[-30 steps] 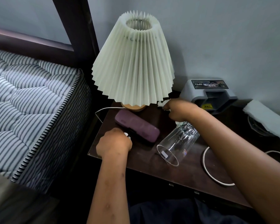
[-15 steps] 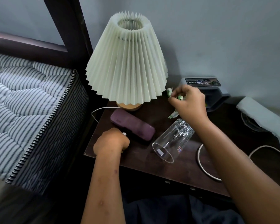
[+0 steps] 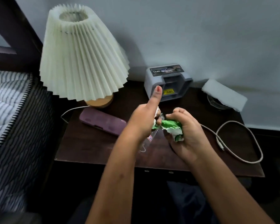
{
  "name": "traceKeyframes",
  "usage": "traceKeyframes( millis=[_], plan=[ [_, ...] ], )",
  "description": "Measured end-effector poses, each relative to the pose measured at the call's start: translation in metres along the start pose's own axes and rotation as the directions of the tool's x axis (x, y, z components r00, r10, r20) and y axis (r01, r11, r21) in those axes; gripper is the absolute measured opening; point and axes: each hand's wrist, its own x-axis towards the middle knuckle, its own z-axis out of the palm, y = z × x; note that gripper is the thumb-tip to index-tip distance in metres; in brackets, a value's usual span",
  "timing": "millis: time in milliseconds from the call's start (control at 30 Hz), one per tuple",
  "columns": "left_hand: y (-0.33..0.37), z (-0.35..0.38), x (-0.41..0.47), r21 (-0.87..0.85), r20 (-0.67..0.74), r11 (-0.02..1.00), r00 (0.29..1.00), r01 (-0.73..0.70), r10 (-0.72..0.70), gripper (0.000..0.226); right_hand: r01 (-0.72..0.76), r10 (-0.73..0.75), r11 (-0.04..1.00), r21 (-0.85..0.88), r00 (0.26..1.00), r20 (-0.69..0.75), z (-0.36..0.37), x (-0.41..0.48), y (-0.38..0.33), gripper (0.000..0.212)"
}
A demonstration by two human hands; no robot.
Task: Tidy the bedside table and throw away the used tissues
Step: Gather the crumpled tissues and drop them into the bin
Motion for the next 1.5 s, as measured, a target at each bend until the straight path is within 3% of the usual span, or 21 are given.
traceKeyframes(
  millis=[100,200,467,600,700,800,933,1067,1133,1300,1367,1500],
  plan=[
    [-0.004,0.032,0.005,-0.248,-0.182,0.968,0.983,-0.035,-0.011,0.058,0.108,-0.107,0.994,0.032,0.993,-0.047,-0.005,0.001,-0.003,0.031],
    [-0.011,0.049,0.010,-0.258,-0.297,0.956,0.953,-0.137,0.057,0.041,0.130,-0.127,0.991,0.022,0.987,-0.098,-0.015,0.004,-0.003,0.031],
    [-0.012,0.093,0.015,-0.493,-0.224,0.857,0.974,-0.148,0.039,0.029,0.192,-0.185,0.980,0.049,0.976,-0.114,-0.047,0.008,-0.029,0.027],
    [-0.016,0.112,0.009,-0.564,-0.140,0.826,0.988,-0.020,-0.072,0.031,0.226,-0.234,0.972,-0.063,0.956,-0.175,-0.057,0.009,-0.040,0.014],
    [-0.017,0.113,0.007,-0.600,-0.148,0.800,0.982,0.003,-0.115,0.034,0.265,-0.297,0.946,-0.186,0.938,-0.178,-0.057,0.013,-0.040,0.029],
    [-0.018,0.109,0.008,-0.626,-0.195,0.779,0.975,-0.040,-0.107,0.040,0.257,-0.293,0.949,-0.183,0.933,-0.210,-0.051,0.014,-0.038,0.047],
    [-0.025,0.110,0.010,-0.611,-0.253,0.785,0.965,-0.101,-0.073,0.043,0.280,-0.335,0.933,-0.224,0.905,-0.264,-0.045,0.013,-0.028,0.038],
    [-0.035,0.109,0.016,-0.513,-0.346,0.826,0.937,-0.236,0.053,0.031,0.246,-0.261,0.956,-0.163,0.962,-0.076,-0.038,0.009,-0.010,0.016],
    [-0.038,0.107,0.017,-0.473,-0.385,0.830,0.917,-0.294,0.106,0.024,0.237,-0.241,0.944,-0.228,0.970,0.009,-0.038,0.007,-0.004,0.019],
    [-0.043,0.098,0.023,-0.121,-0.537,0.899,0.789,-0.422,0.298,0.025,0.176,-0.170,0.940,-0.293,0.984,0.045,-0.037,0.001,0.003,0.031],
    [-0.044,0.101,0.024,-0.013,-0.520,0.902,0.773,-0.432,0.363,0.027,0.156,-0.161,0.949,-0.275,0.987,0.002,-0.039,-0.004,0.002,0.035],
    [-0.039,0.125,0.010,-0.128,-0.310,0.876,0.858,-0.465,0.410,0.023,0.240,-0.267,0.954,-0.179,0.952,-0.151,-0.051,-0.010,-0.014,0.039]
  ],
)
